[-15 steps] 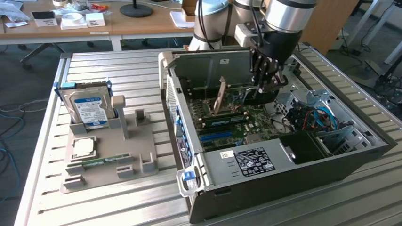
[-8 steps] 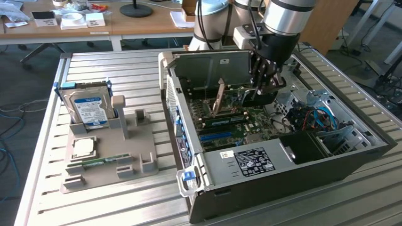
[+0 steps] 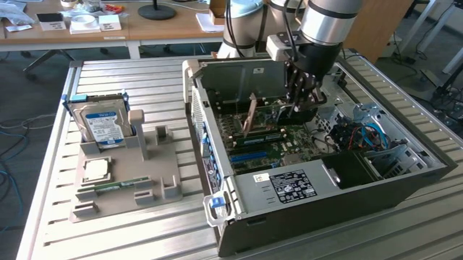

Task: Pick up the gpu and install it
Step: 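Insert the gpu into the slot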

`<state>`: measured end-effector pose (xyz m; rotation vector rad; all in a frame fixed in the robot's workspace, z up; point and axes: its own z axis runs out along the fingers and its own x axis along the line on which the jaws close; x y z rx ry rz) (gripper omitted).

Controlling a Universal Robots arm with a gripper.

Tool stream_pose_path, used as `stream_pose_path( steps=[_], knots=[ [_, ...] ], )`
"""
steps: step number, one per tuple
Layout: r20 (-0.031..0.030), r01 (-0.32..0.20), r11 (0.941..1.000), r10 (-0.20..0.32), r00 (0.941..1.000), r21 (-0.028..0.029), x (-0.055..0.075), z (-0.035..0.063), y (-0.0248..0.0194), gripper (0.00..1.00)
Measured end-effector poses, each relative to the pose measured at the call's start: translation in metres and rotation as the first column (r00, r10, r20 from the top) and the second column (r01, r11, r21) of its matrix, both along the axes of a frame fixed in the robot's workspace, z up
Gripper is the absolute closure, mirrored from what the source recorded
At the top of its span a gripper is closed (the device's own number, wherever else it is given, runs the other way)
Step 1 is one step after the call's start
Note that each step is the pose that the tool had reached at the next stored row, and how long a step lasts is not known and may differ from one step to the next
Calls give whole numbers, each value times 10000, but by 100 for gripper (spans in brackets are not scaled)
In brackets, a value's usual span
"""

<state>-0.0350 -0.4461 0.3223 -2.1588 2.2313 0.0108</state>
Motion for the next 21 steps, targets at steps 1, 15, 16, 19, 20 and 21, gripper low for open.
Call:
stream_pose_path(
  steps=[1,15,16,19,20,21],
  knots=[
    [0,0,10000,0,10000,0,-4,-11,0,73],
    [1,0,10000,0,10000,0,-54,-34,-37,73],
    [0,-1,10000,1,10000,-1,-54,-34,-37,73],
    [0,0,10000,0,10000,0,-55,-34,-38,73],
    [1,0,10000,0,10000,-1,-56,-34,-38,73],
    [1,3,10000,-3,10000,0,-62,-34,-38,73]
  ],
)
